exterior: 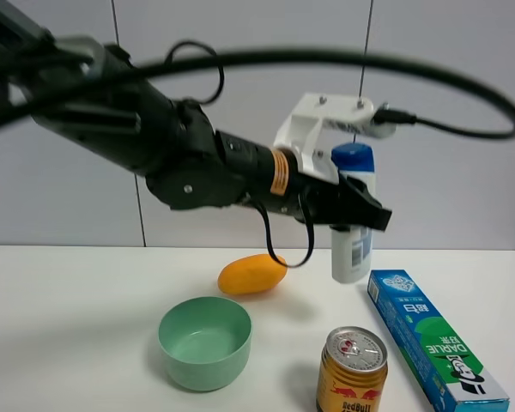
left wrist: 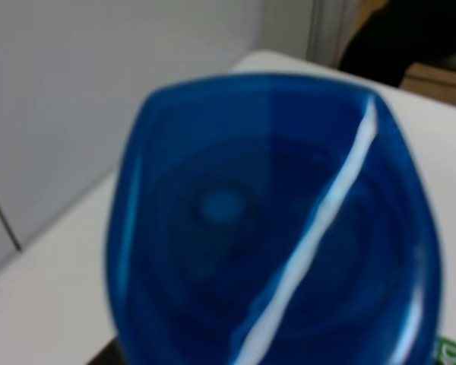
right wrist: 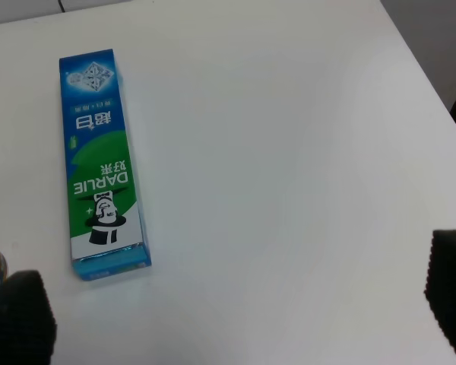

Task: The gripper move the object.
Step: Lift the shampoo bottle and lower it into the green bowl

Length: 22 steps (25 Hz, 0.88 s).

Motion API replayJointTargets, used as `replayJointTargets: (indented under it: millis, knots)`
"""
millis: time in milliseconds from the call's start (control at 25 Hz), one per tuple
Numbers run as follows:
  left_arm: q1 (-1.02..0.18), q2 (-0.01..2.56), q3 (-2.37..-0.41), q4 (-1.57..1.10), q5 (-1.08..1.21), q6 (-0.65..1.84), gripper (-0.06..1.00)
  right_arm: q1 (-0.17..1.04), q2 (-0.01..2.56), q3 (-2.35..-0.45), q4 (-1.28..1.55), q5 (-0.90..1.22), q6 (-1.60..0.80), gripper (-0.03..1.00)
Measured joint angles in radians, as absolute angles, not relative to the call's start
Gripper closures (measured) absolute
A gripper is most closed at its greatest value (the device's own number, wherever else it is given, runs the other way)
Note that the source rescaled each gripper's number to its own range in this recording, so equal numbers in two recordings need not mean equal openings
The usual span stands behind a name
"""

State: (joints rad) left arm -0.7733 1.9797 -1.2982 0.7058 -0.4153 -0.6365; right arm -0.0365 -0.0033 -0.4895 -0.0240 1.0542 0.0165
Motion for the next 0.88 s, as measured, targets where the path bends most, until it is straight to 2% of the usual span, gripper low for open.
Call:
replayJointTargets:
  millis: [240, 360, 560, 880]
  knots:
    - [-0.774, 1.749, -1.295, 0.707, -0.088, -0.639, 0.94, -0.037, -0.003, -0.490, -0.024, 1.054, 0.017, -0.03]
    - [-0.774, 1.661, -1.241, 0.706, -0.024, -0.639, 0.94, -0.037, -0.003, -0.490, -0.024, 1.054, 0.017, -0.03]
    - [-0.760, 1.560, -1.038, 0.697, -0.065, -0.639, 0.94, -0.037, -0.003, -0.490, -0.024, 1.054, 0.017, -0.03]
    - [-0.640, 1.536, -0.766, 0.696, -0.347, -0.554, 0.94, -0.037, -0.003, -0.490, -0.024, 1.054, 0.017, -0.03]
